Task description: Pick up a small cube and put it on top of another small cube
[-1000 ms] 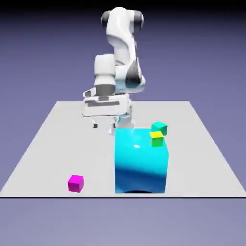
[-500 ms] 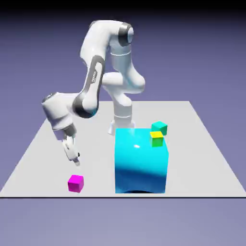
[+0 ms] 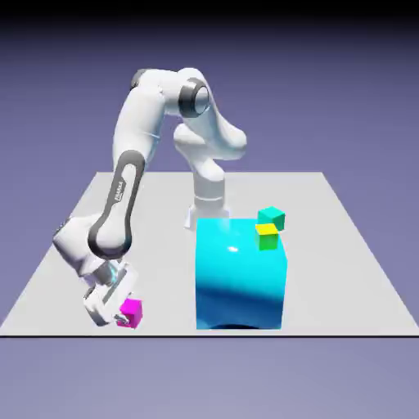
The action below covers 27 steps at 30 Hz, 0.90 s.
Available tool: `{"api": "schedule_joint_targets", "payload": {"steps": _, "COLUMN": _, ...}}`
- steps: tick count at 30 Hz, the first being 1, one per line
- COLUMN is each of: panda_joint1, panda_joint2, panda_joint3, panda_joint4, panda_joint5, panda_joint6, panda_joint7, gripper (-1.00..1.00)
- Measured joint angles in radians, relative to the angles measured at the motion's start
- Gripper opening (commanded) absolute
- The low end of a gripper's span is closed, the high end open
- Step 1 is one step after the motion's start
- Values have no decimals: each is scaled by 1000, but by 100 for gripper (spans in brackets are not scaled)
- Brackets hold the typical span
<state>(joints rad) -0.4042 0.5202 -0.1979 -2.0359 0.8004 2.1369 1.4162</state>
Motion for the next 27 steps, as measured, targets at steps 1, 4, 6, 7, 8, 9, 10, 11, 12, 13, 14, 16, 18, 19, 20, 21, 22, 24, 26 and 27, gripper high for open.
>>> {"api": "schedule_joint_targets", "payload": {"steps": 1, "panda_joint1": -28, "panda_joint2": -11, "panda_joint3": -25, "panda_joint4": 6, "panda_joint5": -5, "panda_joint6": -2, "panda_joint7": 8, "gripper": -100}}
{"api": "schedule_joint_targets", "payload": {"steps": 4, "panda_joint1": -7, "panda_joint2": -107, "panda_joint3": 48, "panda_joint4": 10, "panda_joint5": -85, "panda_joint6": -108, "panda_joint7": -15, "gripper": -100}}
{"api": "schedule_joint_targets", "payload": {"steps": 6, "panda_joint1": 18, "panda_joint2": -180, "panda_joint3": 111, "panda_joint4": 12, "panda_joint5": -146, "panda_joint6": -190, "panda_joint7": -34, "gripper": -100}}
{"api": "schedule_joint_targets", "payload": {"steps": 7, "panda_joint1": 30, "panda_joint2": -216, "panda_joint3": 142, "panda_joint4": 12, "panda_joint5": -176, "panda_joint6": -231, "panda_joint7": -44, "gripper": -100}}
{"api": "schedule_joint_targets", "payload": {"steps": 8, "panda_joint1": 43, "panda_joint2": -252, "panda_joint3": 174, "panda_joint4": 13, "panda_joint5": -207, "panda_joint6": -272, "panda_joint7": -53, "gripper": -100}}
{"api": "schedule_joint_targets", "payload": {"steps": 9, "panda_joint1": 56, "panda_joint2": -289, "panda_joint3": 206, "panda_joint4": 14, "panda_joint5": -237, "panda_joint6": -313, "panda_joint7": -63, "gripper": -100}}
{"api": "schedule_joint_targets", "payload": {"steps": 10, "panda_joint1": 73, "panda_joint2": -325, "panda_joint3": 241, "panda_joint4": 13, "panda_joint5": -268, "panda_joint6": -356, "panda_joint7": -73, "gripper": -100}}
{"api": "schedule_joint_targets", "payload": {"steps": 11, "panda_joint1": 93, "panda_joint2": -361, "panda_joint3": 277, "panda_joint4": 13, "panda_joint5": -299, "panda_joint6": -398, "panda_joint7": -84, "gripper": -100}}
{"api": "schedule_joint_targets", "payload": {"steps": 12, "panda_joint1": 122, "panda_joint2": -398, "panda_joint3": 313, "panda_joint4": 12, "panda_joint5": -330, "panda_joint6": -441, "panda_joint7": -94, "gripper": -100}}
{"api": "schedule_joint_targets", "payload": {"steps": 13, "panda_joint1": 152, "panda_joint2": -434, "panda_joint3": 349, "panda_joint4": 12, "panda_joint5": -361, "panda_joint6": -483, "panda_joint7": -104, "gripper": -100}}
{"api": "schedule_joint_targets", "payload": {"steps": 14, "panda_joint1": 165, "panda_joint2": -470, "panda_joint3": 384, "panda_joint4": 11, "panda_joint5": -393, "panda_joint6": -526, "panda_joint7": -115, "gripper": -100}}
{"api": "schedule_joint_targets", "payload": {"steps": 16, "panda_joint1": 200, "panda_joint2": -536, "panda_joint3": 456, "panda_joint4": 8, "panda_joint5": -450, "panda_joint6": -606, "panda_joint7": -135, "gripper": -100}}
{"api": "schedule_joint_targets", "payload": {"steps": 18, "panda_joint1": 279, "panda_joint2": -575, "panda_joint3": 527, "panda_joint4": -2, "panda_joint5": -488, "panda_joint6": -664, "panda_joint7": -153, "gripper": -100}}
{"api": "schedule_joint_targets", "payload": {"steps": 19, "panda_joint1": 288, "panda_joint2": -580, "panda_joint3": 548, "panda_joint4": -6, "panda_joint5": -494, "panda_joint6": -675, "panda_joint7": -157, "gripper": -100}}
{"api": "schedule_joint_targets", "payload": {"steps": 20, "panda_joint1": 265, "panda_joint2": -580, "panda_joint3": 548, "panda_joint4": -6, "panda_joint5": -494, "panda_joint6": -675, "panda_joint7": -157, "gripper": -100}}
{"api": "schedule_joint_targets", "payload": {"steps": 21, "panda_joint1": 279, "panda_joint2": -584, "panda_joint3": 552, "panda_joint4": -42, "panda_joint5": -489, "panda_joint6": -642, "panda_joint7": -162, "gripper": -100}}
{"api": "schedule_joint_targets", "payload": {"steps": 22, "panda_joint1": 284, "panda_joint2": -587, "panda_joint3": 556, "panda_joint4": -79, "panda_joint5": -484, "panda_joint6": -609, "panda_joint7": -166, "gripper": -100}}
{"api": "schedule_joint_targets", "payload": {"steps": 24, "panda_joint1": 290, "panda_joint2": -594, "panda_joint3": 564, "panda_joint4": -151, "panda_joint5": -475, "panda_joint6": -543, "panda_joint7": -176, "gripper": -100}}
{"api": "schedule_joint_targets", "payload": {"steps": 26, "panda_joint1": 290, "panda_joint2": -598, "panda_joint3": 568, "panda_joint4": -187, "panda_joint5": -472, "panda_joint6": -511, "panda_joint7": -180, "gripper": 100}}
{"api": "schedule_joint_targets", "payload": {"steps": 27, "panda_joint1": 291, "panda_joint2": -598, "panda_joint3": 568, "panda_joint4": -187, "panda_joint5": -472, "panda_joint6": -511, "panda_joint7": -180, "gripper": 100}}
